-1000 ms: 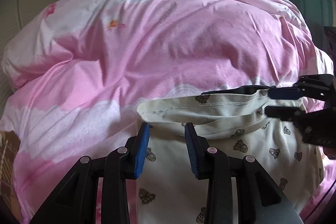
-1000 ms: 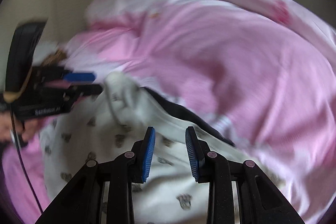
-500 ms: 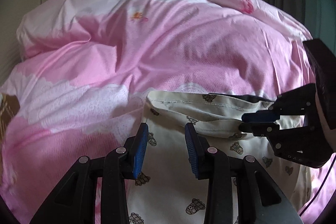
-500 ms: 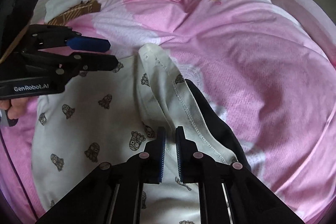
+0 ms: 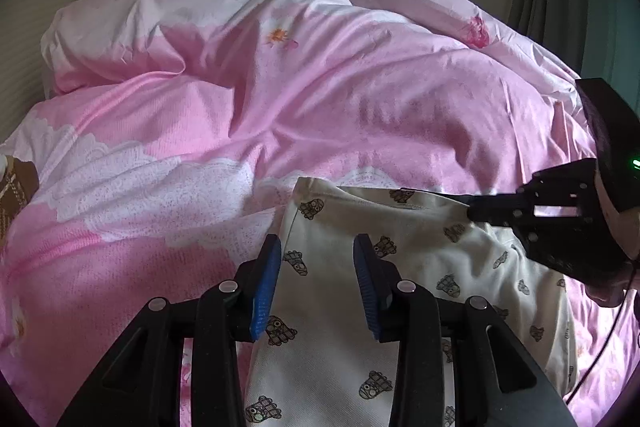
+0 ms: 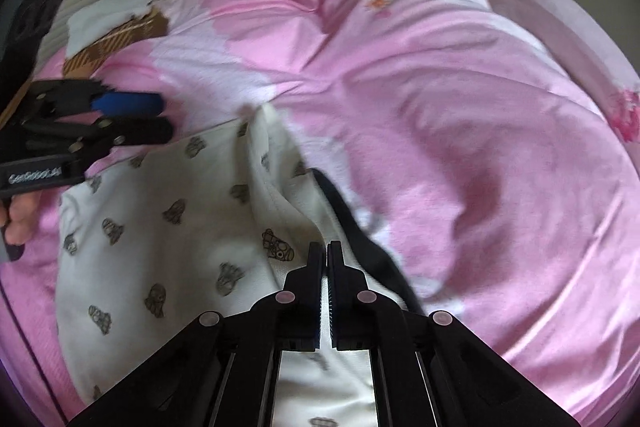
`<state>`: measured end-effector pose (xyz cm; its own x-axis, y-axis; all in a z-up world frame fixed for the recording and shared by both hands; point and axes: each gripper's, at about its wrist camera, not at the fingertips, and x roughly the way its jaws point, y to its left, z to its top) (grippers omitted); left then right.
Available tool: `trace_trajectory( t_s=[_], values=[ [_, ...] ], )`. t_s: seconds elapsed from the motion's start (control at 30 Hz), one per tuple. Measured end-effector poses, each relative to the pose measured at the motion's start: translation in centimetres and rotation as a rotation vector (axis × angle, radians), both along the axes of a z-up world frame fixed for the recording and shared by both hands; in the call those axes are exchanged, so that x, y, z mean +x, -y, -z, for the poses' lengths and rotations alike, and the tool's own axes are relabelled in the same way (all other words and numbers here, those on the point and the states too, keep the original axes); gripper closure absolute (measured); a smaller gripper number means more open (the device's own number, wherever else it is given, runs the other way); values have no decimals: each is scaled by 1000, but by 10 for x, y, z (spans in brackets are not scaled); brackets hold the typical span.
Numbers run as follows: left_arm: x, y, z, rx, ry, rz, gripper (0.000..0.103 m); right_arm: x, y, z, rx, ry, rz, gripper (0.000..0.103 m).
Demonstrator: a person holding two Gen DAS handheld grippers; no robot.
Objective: Fold small clothes
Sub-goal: 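Close the right tool on the side edge of the folded shirt, then fold the gripped side over the shirt with the right tool, release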
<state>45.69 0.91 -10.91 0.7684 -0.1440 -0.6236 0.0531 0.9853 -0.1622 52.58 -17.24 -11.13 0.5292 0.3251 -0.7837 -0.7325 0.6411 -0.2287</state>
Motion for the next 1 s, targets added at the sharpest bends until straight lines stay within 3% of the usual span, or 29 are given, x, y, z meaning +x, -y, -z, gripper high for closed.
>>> trace_trajectory(
  t_s=[0.2,0.4,0.63,1.0],
  values=[
    [1,0,6,13,-12,-1,65,16,-1,10,-39,4,58,100],
    [2,-4,6,6,-10,-1,65,7,0,9,1,4,23,98],
    [2,-29,-1,12,17,-75,65,6,-30,-8,51,11,-53,98],
    [4,-69,4,-41,19,-142,65,42,-94,4,83,-124,-101,98]
  ],
)
